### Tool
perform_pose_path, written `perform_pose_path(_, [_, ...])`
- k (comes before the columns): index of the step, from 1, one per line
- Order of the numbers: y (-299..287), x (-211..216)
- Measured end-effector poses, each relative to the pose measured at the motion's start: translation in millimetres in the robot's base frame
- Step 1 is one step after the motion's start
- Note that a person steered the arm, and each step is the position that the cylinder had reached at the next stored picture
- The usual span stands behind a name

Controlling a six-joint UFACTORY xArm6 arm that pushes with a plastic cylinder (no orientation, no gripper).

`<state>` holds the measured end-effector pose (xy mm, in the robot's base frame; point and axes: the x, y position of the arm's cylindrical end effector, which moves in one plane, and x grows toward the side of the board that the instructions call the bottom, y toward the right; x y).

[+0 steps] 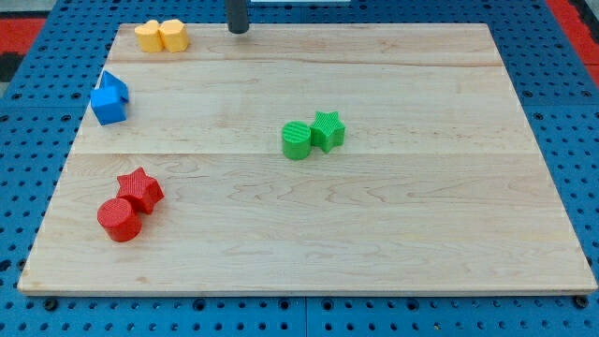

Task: Separate red star from red circle

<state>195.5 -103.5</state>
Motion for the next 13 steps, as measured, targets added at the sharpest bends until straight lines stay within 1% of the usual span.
perform_pose_path(1, [-11.5,22.4])
perform_pose_path(2, [-16.4,24.9])
perform_pose_path(3, [-73.6,38.2])
perform_pose_path(4, [-74.0,37.0])
perform_pose_path(5, [-54.3,43.2])
perform_pose_path(6, [-6.2,60.8])
perform_pose_path(7, [62.0,133.1])
perform_pose_path(8, [67.4,157.9])
perform_pose_path(9, [12.6,160.5])
perform_pose_path(10, [-28.5,178.8])
perform_pose_path(11, [-29.9,178.8])
perform_pose_path(12, [-14.0,205.5])
perform_pose_path(13, [-49.3,230.1])
